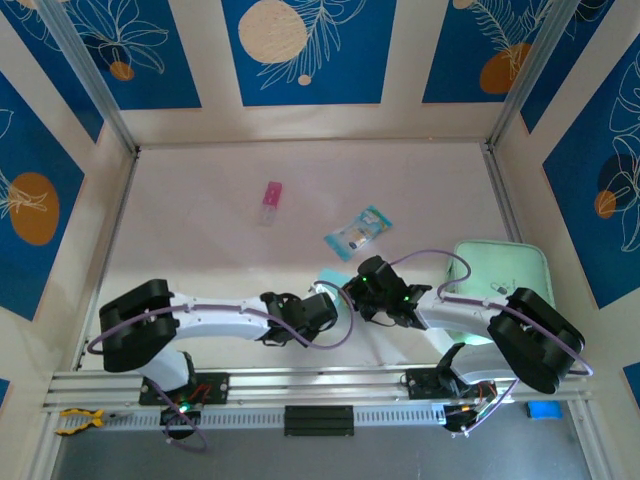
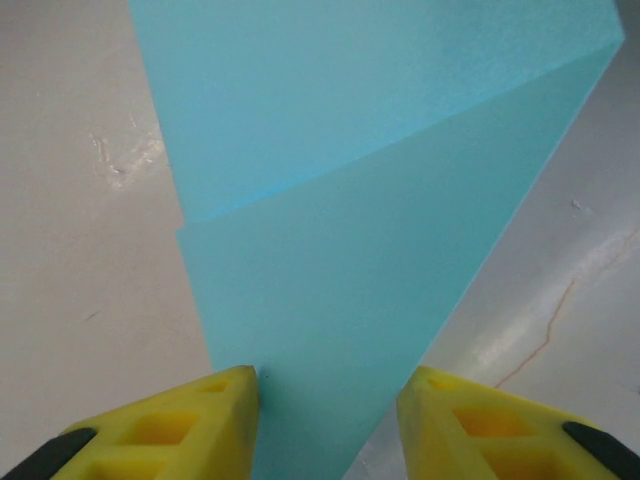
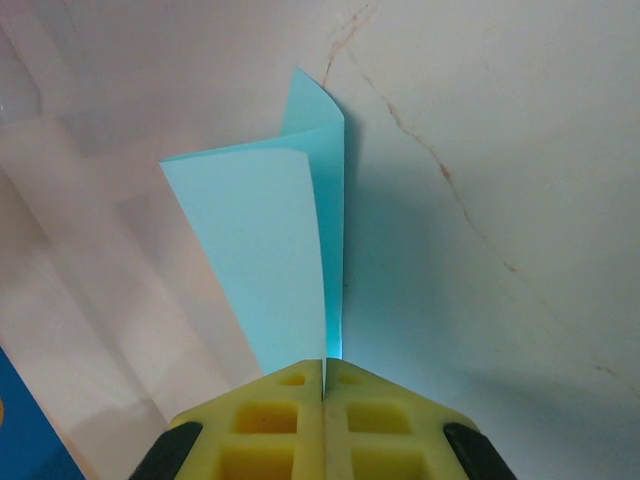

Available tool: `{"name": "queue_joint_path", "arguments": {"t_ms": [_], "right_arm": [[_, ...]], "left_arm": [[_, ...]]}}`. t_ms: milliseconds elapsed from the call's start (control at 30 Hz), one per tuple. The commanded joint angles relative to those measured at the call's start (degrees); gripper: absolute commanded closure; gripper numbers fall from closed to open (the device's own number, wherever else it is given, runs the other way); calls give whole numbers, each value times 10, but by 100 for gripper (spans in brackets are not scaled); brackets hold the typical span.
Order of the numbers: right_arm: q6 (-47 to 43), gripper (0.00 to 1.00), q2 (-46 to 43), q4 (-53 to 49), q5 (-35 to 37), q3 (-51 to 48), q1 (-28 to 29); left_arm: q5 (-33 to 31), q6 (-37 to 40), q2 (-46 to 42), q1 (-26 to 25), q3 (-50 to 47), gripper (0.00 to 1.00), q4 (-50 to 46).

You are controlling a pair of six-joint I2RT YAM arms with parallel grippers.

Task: Fold a paper plane with a square sheet of paper (pick it up from the middle)
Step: Perform the fifth fold on the wing at the bottom-center of the table.

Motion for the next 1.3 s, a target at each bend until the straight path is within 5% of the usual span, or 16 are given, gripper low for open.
{"name": "queue_joint_path", "arguments": {"t_ms": [0,467,1267], "right_arm": [[-11,100,-6,-2,-12,12,-4],[-21,100,1,-5,-21,23,-10],[-24,100,5,1,-26,22,-11]], "left_arm": [[-21,13,11,-7,17,59,-16],[-33,14,11,-9,17,74,-17],[-49,6,17,-10,19,74,-24]]}}
